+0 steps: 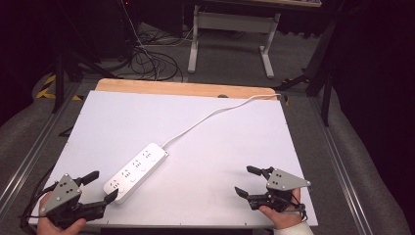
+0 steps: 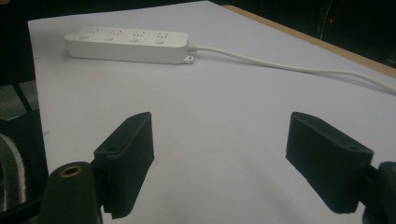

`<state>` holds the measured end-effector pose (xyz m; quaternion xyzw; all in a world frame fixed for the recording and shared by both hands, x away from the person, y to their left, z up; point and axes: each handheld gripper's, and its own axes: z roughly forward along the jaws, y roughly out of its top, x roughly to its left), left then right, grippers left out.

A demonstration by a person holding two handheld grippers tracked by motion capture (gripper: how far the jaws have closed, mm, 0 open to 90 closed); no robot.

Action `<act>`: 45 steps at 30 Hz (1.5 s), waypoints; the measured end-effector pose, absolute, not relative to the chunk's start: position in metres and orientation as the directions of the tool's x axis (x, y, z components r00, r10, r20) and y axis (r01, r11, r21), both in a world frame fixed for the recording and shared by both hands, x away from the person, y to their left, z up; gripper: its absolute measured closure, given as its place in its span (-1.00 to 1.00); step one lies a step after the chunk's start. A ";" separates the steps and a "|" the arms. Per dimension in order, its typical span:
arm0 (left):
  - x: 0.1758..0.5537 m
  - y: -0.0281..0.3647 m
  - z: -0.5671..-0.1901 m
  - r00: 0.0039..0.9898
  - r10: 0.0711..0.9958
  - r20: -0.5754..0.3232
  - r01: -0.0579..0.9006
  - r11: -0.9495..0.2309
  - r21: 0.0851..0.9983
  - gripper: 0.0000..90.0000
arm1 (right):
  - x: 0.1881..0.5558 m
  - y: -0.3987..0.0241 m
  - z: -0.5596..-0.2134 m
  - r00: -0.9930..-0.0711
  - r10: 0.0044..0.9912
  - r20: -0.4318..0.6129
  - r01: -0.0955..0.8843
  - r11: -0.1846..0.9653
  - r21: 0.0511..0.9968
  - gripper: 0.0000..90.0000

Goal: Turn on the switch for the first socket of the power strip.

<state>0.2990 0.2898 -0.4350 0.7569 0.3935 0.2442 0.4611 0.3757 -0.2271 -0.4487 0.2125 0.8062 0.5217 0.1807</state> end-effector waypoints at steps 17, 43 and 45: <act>0.315 0.281 -0.419 0.591 0.807 -0.006 0.385 -0.276 0.880 -0.52 | 0.376 -0.226 -0.449 -0.846 0.528 -0.068 0.156 0.367 0.917 -0.47; 0.352 0.251 -0.402 0.636 0.772 0.002 0.374 -0.310 0.874 -0.53 | 0.376 -0.228 -0.449 -0.850 0.523 -0.058 0.158 0.359 0.920 -0.47; 0.355 0.249 -0.402 0.639 0.769 -0.002 0.378 -0.312 0.872 -0.53 | 0.376 -0.228 -0.449 -0.851 0.523 -0.055 0.158 0.354 0.922 -0.47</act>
